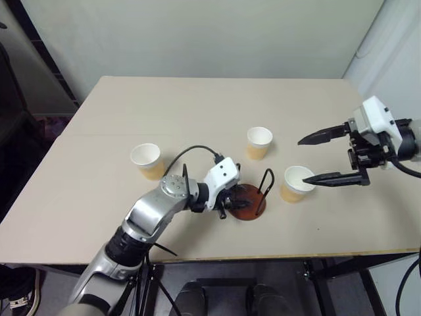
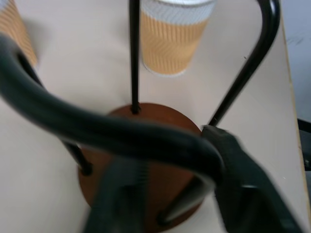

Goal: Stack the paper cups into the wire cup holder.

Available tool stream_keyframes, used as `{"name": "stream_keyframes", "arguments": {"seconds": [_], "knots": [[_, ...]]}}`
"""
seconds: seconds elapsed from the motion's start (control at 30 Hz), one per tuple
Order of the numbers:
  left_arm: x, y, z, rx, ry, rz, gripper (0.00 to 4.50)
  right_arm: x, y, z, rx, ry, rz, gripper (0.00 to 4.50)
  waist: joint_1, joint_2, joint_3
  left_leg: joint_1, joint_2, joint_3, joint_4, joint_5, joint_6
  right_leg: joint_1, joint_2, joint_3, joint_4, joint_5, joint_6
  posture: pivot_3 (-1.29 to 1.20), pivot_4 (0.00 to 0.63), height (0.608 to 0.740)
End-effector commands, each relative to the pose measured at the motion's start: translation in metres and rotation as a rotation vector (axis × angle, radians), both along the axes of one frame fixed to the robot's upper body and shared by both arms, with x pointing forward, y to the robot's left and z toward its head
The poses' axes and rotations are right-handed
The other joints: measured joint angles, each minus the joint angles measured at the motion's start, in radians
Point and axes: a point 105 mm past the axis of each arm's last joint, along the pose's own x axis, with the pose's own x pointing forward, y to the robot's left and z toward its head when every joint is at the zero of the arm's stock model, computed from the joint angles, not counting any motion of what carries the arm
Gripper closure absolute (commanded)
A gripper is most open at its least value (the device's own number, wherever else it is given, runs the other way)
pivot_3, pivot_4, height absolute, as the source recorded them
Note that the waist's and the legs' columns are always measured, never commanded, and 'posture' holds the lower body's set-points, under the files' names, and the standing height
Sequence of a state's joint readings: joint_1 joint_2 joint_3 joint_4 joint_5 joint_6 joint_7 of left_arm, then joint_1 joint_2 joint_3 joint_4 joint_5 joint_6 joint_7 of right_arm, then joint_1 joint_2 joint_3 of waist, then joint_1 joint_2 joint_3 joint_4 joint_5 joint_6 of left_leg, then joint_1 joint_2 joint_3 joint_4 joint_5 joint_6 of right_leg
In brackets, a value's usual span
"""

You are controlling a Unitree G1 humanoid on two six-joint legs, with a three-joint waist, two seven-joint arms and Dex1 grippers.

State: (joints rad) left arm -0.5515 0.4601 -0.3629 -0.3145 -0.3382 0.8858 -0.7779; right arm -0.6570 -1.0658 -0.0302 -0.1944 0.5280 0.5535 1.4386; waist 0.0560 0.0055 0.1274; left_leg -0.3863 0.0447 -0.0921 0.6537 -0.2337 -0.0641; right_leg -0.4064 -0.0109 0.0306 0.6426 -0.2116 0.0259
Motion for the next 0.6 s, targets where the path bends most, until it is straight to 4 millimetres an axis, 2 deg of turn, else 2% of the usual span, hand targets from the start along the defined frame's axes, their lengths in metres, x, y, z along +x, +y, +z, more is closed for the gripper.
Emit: {"name": "stream_keyframes", "arguments": {"seconds": [0.03,0.07,0.13,0.23,0.37,0.53,0.6], "knots": [[-0.006,0.0,0.01,-0.009,-0.055,-0.017,1.05,0.001,-0.002,-0.001,-0.03,-0.016,-0.012,0.12,0.0,0.0,0.0,0.0,0.0,0.0,0.001,-0.001,0.0,-0.001,0.0,0.0,0.0,0.0,0.0,0.0,0.15,0.74],[-0.007,0.002,0.009,-0.003,-0.064,-0.022,0.7,0.002,-0.004,-0.005,-0.051,-0.006,-0.019,0.12,0.0,0.0,0.0,0.0,0.0,0.0,0.002,-0.002,0.001,-0.001,0.0,0.0,0.0,0.0,0.0,0.0,0.15,0.74],[-0.013,0.008,0.009,0.002,-0.081,-0.045,0.7,0.004,-0.008,-0.018,-0.107,0.024,-0.029,0.12,-0.001,0.0,0.0,0.0,0.0,0.001,0.003,-0.007,0.007,-0.001,0.0,0.001,0.0,-0.001,0.0,0.0,0.15,0.74],[-0.016,0.021,0.014,-0.033,-0.089,-0.014,0.7,0.008,-0.014,-0.041,-0.183,0.063,-0.042,0.12,-0.001,0.0,0.0,0.0,0.0,0.001,0.004,-0.009,0.007,-0.001,0.0,0.001,0.0,-0.003,0.0,0.0,0.15,0.74],[-0.021,0.042,0.014,-0.032,-0.09,0.039,0.7,0.012,-0.016,-0.056,-0.233,0.086,-0.042,0.12,-0.005,0.0,0.0,-0.001,0.001,0.001,0.005,-0.01,0.008,-0.003,0.0,0.001,0.001,-0.003,0.001,0.0,0.15,0.74],[-0.027,0.077,0.031,-0.059,-0.132,0.126,0.7,0.015,-0.015,-0.079,-0.313,0.119,-0.034,0.12,-0.01,0.0,0.0,0.0,0.002,0.0,0.005,-0.014,0.014,-0.003,0.001,0.002,0.001,-0.003,0.0,0.0,0.15,0.74],[-0.024,0.09,0.045,-0.118,-0.149,0.166,0.67,0.017,-0.015,-0.086,-0.335,0.123,-0.034,0.5,-0.01,0.0,0.0,0.001,0.002,0.0,0.005,-0.014,0.014,-0.003,0.001,0.002,0.001,-0.003,-0.001,0.0,0.15,0.74]]}}
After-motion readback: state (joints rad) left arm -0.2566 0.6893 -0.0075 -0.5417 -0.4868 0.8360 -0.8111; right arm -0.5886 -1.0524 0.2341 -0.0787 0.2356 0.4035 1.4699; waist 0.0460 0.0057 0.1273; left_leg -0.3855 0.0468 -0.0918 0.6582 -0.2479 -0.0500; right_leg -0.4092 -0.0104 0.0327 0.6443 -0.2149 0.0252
